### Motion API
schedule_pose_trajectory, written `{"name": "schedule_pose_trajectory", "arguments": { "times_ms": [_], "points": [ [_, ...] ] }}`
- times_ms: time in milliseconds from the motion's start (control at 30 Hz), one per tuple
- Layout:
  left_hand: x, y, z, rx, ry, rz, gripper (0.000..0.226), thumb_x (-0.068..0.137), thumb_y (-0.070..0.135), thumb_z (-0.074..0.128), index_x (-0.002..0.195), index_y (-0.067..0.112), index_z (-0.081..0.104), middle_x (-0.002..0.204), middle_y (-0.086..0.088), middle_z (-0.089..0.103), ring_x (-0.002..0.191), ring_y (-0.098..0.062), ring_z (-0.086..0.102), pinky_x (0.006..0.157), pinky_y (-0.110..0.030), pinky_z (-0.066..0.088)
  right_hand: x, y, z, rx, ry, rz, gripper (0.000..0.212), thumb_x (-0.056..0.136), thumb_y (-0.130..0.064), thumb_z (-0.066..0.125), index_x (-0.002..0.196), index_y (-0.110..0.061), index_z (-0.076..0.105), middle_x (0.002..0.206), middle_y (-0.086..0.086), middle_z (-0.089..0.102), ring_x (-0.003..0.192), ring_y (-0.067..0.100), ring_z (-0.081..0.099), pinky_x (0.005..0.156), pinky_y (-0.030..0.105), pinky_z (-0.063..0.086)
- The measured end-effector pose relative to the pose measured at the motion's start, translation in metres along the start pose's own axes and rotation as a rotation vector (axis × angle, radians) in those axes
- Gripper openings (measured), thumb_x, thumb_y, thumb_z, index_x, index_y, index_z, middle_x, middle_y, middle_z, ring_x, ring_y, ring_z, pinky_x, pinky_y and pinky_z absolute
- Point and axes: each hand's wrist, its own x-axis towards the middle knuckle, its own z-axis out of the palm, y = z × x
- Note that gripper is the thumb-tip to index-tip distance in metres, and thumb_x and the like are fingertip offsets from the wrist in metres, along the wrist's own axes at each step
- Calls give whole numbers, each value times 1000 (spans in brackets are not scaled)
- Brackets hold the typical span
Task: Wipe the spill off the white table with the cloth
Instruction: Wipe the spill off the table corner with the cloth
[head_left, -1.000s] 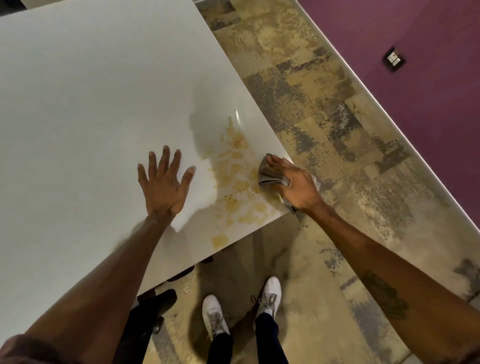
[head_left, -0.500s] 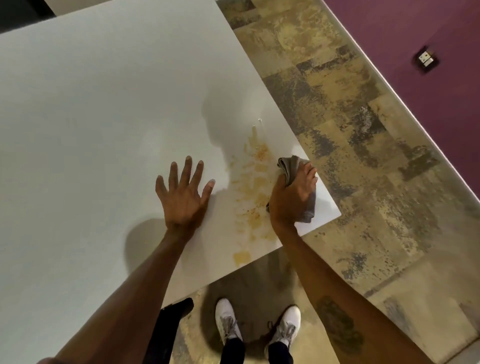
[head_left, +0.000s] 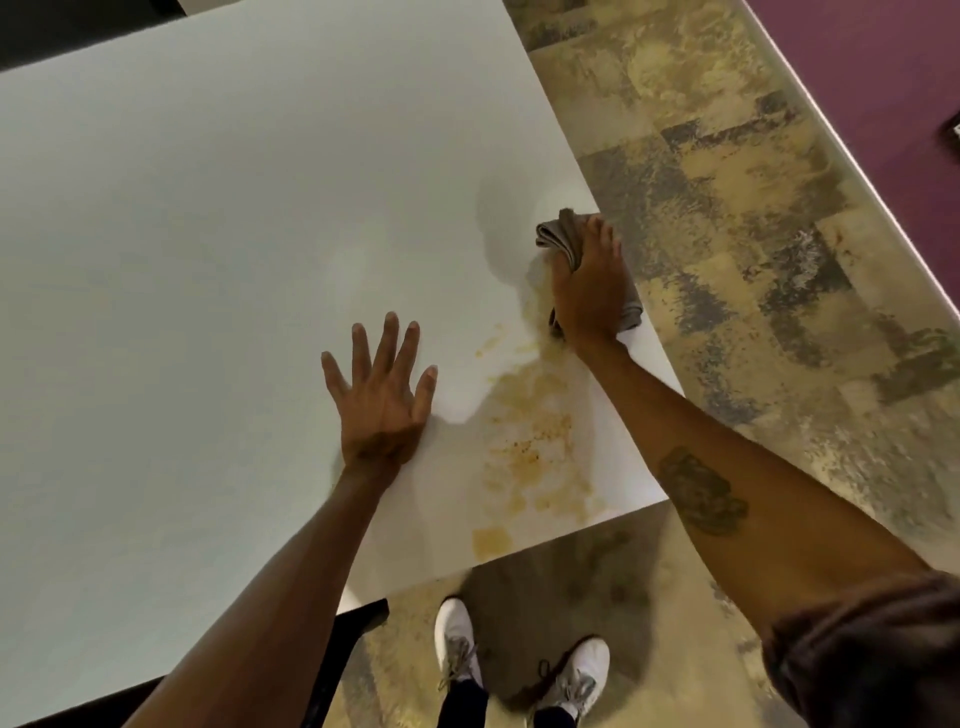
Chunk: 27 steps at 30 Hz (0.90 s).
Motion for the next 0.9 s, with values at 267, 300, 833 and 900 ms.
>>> {"name": "schedule_pose_trajectory", "arguments": {
  "times_ms": [267, 300, 833, 900],
  "points": [
    [0, -2, 2, -25, 25, 16, 61, 104, 53, 19, 161, 31, 23, 170, 6, 16, 159, -29, 4, 122, -66, 5, 19, -4, -23, 50, -200, -204, 48, 90, -21, 60, 134, -5, 55, 137, 18, 57, 127, 34, 50, 101, 30, 34],
    [0, -2, 2, -27, 27, 17, 61, 104, 53, 18, 161, 31, 23, 170, 5, 16, 159, -29, 5, 122, -66, 4, 17, -5, -28, 41, -247, -238, 48, 89, -21, 59, 134, -6, 55, 136, 18, 58, 126, 34, 50, 99, 28, 34],
    [-3, -4, 1, -62, 60, 89, 61, 106, 50, 12, 161, 27, 22, 170, 3, 17, 158, -32, 7, 120, -68, 4, -97, 40, -50, -59, -629, -522, 64, 89, -48, 55, 141, -11, 51, 149, 9, 48, 140, 21, 43, 119, 37, 30],
    [-4, -4, -2, -91, 46, 89, 61, 105, 49, 13, 161, 28, 24, 170, 3, 18, 158, -33, 8, 120, -68, 3, -118, 50, -57, -40, -576, -548, 60, 90, -48, 56, 137, -10, 56, 146, 9, 52, 138, 20, 45, 118, 36, 32]
  ]
}}
